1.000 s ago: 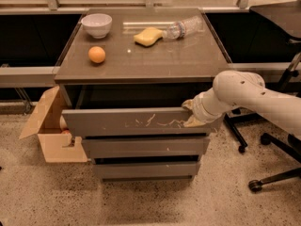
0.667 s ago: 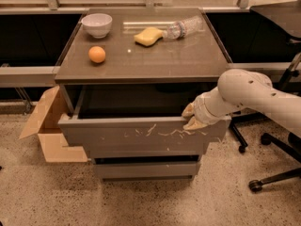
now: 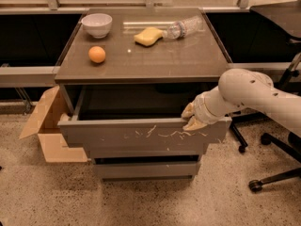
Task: Open top drawer
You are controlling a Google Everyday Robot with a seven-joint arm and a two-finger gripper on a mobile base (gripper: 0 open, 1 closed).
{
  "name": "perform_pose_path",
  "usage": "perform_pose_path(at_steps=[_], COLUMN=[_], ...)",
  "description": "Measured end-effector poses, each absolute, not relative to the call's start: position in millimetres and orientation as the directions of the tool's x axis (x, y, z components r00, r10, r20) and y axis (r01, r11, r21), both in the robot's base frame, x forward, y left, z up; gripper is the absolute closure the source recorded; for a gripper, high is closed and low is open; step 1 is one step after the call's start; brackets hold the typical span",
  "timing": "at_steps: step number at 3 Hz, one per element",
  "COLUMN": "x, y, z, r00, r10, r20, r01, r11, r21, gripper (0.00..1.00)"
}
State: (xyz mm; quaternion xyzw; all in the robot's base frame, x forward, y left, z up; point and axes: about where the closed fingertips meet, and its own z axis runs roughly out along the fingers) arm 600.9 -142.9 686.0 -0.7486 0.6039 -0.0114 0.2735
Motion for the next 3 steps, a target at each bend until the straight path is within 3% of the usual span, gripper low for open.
perform_pose_path(at_steps=[3], x=[600.9], y=[-142.9], z=[685.9], r00=[0.270], r10=[-0.910], r20=[-0.313], r01=[-0.898], r11=[-0.121], r21=[-0.423], gripper=[0.03])
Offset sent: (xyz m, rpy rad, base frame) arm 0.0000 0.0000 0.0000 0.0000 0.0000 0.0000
